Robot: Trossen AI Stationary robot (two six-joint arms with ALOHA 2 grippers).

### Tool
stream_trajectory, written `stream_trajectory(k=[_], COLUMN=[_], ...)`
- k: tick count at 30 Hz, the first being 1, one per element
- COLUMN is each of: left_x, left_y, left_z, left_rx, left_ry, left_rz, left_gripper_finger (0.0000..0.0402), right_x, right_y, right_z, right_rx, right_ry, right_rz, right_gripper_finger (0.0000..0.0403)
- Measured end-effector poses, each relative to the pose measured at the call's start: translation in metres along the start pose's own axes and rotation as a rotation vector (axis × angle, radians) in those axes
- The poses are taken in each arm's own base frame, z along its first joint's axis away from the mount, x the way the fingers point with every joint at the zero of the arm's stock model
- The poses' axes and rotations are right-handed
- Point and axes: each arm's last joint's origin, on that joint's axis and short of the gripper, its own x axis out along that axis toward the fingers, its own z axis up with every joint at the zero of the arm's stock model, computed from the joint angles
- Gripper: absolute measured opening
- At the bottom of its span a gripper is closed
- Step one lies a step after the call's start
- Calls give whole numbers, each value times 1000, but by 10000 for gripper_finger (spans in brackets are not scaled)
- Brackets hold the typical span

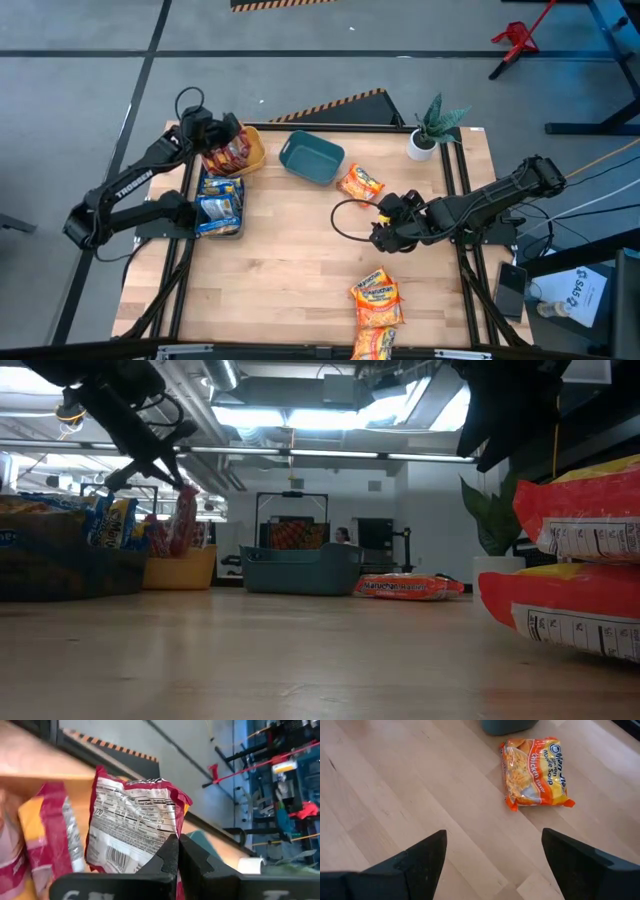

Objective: Sort Maruchan noodles
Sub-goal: Put the red noodle pack into the yellow bin

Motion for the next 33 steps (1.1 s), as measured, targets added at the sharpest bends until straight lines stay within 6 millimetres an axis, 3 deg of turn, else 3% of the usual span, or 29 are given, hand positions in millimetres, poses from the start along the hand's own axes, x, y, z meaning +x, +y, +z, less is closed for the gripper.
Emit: stream_trajectory(k=[7, 26, 33], left_x=[14, 18, 18], left_y=[20, 30, 34], left_z=[-12, -8, -10], left_rx=[-61, -115, -91], left_ry=[74, 27, 42], left_rz=[-3, 20, 54], left_gripper_finger=[0, 0, 38], right_x=[0, 0, 0], right_y=[0, 0, 0], right_z=[0, 0, 0], right_rx=[0, 0, -16], right_ry=[-7, -16, -16], right_rz=[-5, -11, -11], right_gripper_finger=[314, 314, 314])
